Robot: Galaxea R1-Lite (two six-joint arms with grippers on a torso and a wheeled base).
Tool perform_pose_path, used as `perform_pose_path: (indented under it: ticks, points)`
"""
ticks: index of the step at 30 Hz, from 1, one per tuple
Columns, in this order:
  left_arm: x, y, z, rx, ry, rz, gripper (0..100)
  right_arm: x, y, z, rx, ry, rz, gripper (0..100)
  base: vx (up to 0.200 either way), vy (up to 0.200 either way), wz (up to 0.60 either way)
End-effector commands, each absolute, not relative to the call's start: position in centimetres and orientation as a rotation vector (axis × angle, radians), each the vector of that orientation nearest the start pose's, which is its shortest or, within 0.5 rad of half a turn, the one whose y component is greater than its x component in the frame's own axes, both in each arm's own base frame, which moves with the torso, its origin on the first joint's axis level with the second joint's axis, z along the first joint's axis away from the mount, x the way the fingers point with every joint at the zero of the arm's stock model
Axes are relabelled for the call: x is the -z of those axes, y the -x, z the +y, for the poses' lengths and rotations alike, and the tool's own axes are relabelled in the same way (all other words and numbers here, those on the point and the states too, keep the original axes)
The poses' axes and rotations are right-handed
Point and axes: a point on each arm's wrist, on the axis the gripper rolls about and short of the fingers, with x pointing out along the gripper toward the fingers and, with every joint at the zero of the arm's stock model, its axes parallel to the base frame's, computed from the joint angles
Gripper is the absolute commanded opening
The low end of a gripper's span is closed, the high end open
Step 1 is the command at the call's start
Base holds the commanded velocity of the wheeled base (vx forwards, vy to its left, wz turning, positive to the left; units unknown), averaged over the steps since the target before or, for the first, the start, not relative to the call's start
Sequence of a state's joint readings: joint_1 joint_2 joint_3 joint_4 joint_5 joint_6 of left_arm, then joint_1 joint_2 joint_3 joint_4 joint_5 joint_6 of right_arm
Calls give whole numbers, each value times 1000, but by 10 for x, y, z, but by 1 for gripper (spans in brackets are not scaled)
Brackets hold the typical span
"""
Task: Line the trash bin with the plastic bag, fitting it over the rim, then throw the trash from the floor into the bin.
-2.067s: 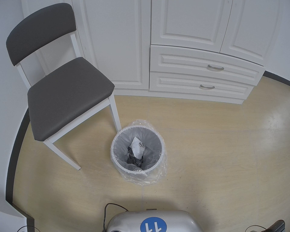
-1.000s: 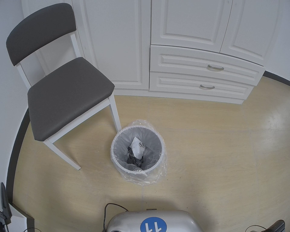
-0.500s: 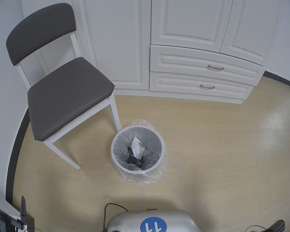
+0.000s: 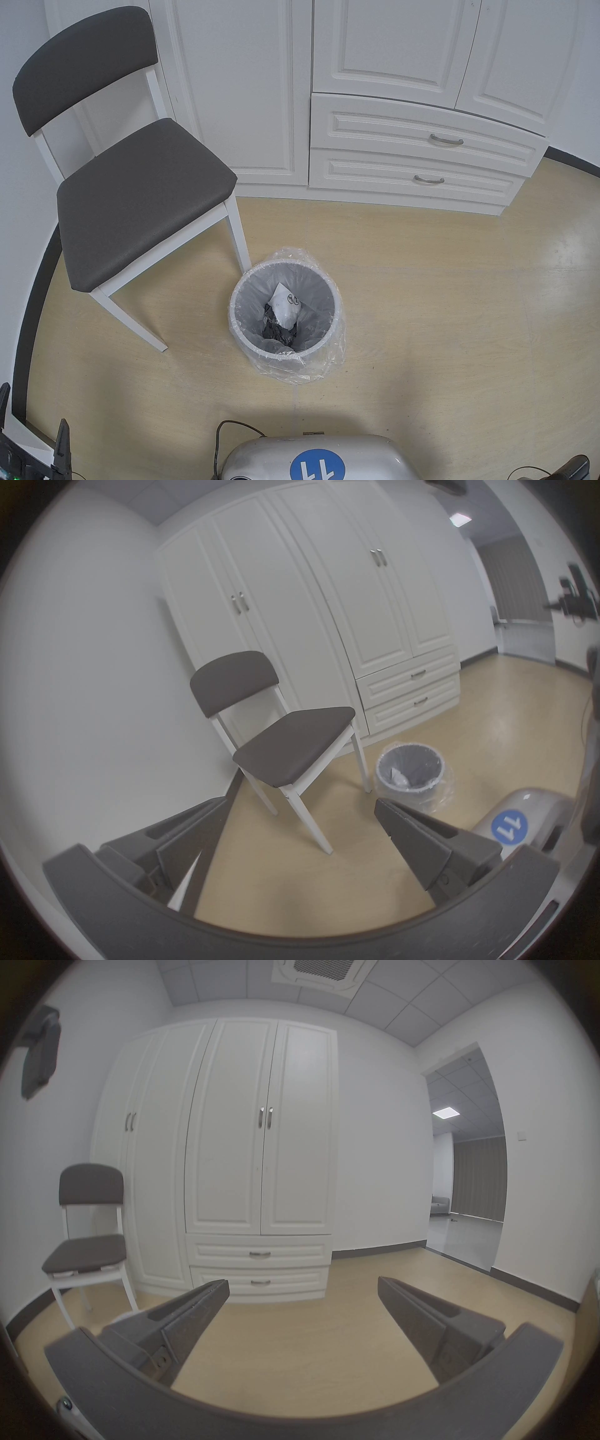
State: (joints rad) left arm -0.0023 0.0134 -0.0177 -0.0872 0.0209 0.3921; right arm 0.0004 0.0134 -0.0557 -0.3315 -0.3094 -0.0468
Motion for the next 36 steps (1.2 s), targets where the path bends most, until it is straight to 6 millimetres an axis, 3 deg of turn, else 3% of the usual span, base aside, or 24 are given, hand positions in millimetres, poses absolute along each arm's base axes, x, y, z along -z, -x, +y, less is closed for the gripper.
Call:
perform_pose_path:
  ticks: [1, 6, 19, 36]
  points:
    - [-84, 23, 1, -28, -300, -72, 100, -108, 29, -7, 315, 30, -304, 100, 0, 0, 0]
    - [-82, 23, 0, 2, -175, -62, 100, -103, 28, -7, 306, 36, -255, 100, 0, 0, 0]
    - [-81, 23, -1, 58, -86, -55, 100, -83, 24, -7, 302, 34, -62, 100, 0, 0, 0]
    - [-78, 24, -1, 60, -49, -6, 100, -83, 24, -6, 281, -8, -64, 100, 0, 0, 0]
